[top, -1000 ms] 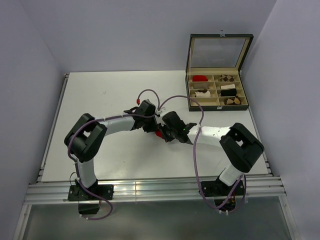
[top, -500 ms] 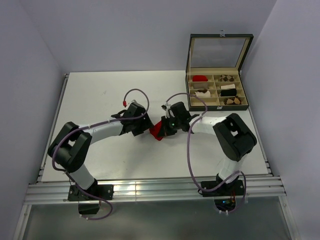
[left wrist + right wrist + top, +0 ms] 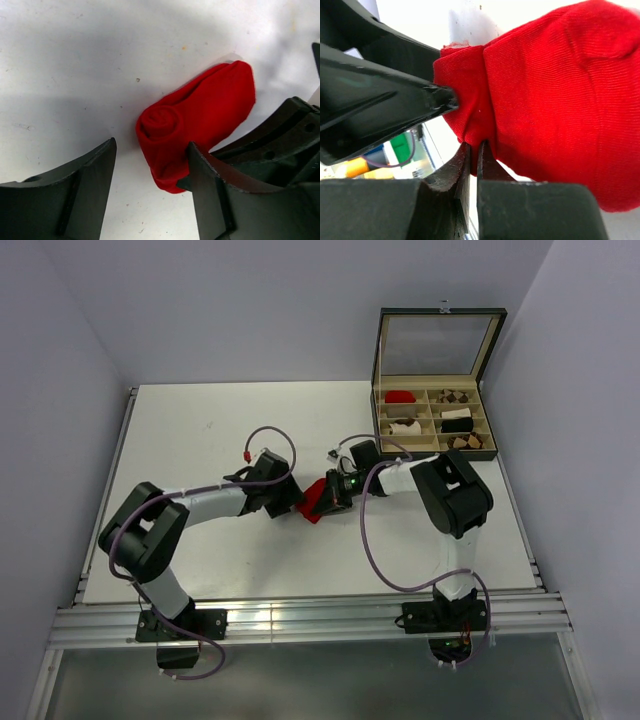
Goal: Roll the socks
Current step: Roll the sock at the center of the board.
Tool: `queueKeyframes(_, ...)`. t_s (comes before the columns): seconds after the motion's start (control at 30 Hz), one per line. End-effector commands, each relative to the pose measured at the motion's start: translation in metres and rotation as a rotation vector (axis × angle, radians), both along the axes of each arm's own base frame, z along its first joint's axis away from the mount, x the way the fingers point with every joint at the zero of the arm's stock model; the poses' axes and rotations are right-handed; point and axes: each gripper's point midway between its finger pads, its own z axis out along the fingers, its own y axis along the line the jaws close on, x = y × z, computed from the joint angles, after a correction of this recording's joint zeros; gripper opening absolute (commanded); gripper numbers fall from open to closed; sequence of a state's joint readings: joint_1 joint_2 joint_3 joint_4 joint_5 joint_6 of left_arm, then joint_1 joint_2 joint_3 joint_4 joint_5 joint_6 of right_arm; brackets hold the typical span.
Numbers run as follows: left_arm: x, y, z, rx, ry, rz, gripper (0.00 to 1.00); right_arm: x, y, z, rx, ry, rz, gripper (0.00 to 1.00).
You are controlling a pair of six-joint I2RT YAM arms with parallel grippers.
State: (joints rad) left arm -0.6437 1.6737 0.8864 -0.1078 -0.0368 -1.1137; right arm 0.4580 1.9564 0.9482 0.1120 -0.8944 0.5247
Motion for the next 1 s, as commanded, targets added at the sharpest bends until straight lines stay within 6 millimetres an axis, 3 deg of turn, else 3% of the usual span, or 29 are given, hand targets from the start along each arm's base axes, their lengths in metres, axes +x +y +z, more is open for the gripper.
queueKeyframes(0.0, 0.007, -0.008, -0.001, -0.029, -0.001, 0.010, 0.63, -0.007, -0.010, -0.028, -0.078, 0.103, -0.035, 0.00)
queueKeyframes(0.1, 0.001, -0.006, -0.013, -0.008, 0.039, 0.007, 0.57, -0.004, -0.012, -0.031, -0.080, 0.109, -0.055, 0.00)
queueKeyframes(0.3, -0.005, 0.001, -0.031, 0.049, 0.081, -0.012, 0.26, 0.004, -0.016, -0.026, -0.111, 0.020, -0.066, 0.00)
queueKeyframes(0.33, -0.003, -0.001, -0.033, 0.057, 0.085, -0.022, 0.21, 0.010, -0.018, -0.019, -0.126, -0.026, -0.083, 0.02)
queueKeyframes(0.43, -0.003, -0.002, -0.038, 0.082, 0.096, -0.057, 0.12, 0.016, -0.021, -0.001, -0.148, -0.159, -0.079, 0.20)
queueKeyframes(0.47, -0.002, -0.001, -0.039, 0.089, 0.095, -0.059, 0.10, 0.018, -0.024, 0.000, -0.185, -0.225, -0.074, 0.33)
queueKeyframes(0.5, -0.002, -0.001, -0.039, 0.099, 0.092, -0.068, 0.09, 0.022, -0.024, 0.014, -0.194, -0.300, -0.082, 0.39)
queueKeyframes(0.57, -0.001, 0.001, -0.038, 0.116, 0.084, -0.072, 0.07, 0.025, -0.028, 0.019, -0.279, -0.419, -0.092, 0.48)
queueKeyframes(0.6, -0.001, 0.002, -0.038, 0.129, 0.083, -0.081, 0.07, 0.028, -0.028, 0.034, -0.286, -0.488, -0.107, 0.50)
queueKeyframes(0.8, 0.004, -0.005, -0.034, 0.134, 0.079, -0.131, 0.08, 0.030, -0.026, 0.063, -0.453, -0.821, -0.153, 0.55)
queueKeyframes(0.97, 0.006, -0.008, -0.031, 0.134, 0.071, -0.143, 0.08, 0.022, -0.014, 0.066, -0.542, -0.978, -0.127, 0.57)
